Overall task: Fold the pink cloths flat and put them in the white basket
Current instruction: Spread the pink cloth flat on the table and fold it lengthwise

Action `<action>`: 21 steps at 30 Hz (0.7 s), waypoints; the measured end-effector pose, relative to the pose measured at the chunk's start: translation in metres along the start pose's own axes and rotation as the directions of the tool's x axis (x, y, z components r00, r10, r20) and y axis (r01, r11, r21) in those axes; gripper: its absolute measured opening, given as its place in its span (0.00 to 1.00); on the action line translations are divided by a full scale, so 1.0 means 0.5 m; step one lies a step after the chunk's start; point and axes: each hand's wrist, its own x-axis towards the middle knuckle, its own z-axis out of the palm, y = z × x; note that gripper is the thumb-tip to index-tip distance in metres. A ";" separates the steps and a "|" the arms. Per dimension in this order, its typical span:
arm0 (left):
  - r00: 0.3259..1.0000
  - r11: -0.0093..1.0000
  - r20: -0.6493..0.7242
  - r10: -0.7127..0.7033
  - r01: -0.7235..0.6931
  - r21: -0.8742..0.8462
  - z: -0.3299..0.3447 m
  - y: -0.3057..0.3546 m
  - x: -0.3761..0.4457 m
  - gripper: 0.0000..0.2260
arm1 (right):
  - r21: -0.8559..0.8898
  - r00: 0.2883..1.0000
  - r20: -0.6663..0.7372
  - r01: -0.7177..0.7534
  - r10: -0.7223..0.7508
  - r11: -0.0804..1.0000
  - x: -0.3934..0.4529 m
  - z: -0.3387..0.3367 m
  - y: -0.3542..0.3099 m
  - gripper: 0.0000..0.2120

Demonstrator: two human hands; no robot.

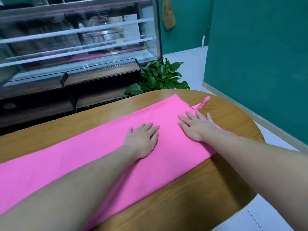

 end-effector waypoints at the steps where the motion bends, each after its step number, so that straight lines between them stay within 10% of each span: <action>1: 1.000 1.000 0.009 -0.022 0.022 0.013 -0.003 -0.013 -0.024 0.22 | -0.004 1.000 -0.022 -0.019 0.019 1.000 -0.010 -0.004 -0.005 0.28; 8: 0.924 0.927 0.069 -0.375 0.375 0.016 -0.004 -0.048 -0.212 0.25 | 0.089 0.949 -0.081 0.310 -0.304 0.946 -0.144 0.028 -0.222 0.26; 21: 0.944 0.949 -0.101 -0.313 0.315 -0.004 0.013 -0.127 -0.384 0.23 | -0.010 0.957 -0.011 0.290 -0.290 0.957 -0.243 0.080 -0.348 0.27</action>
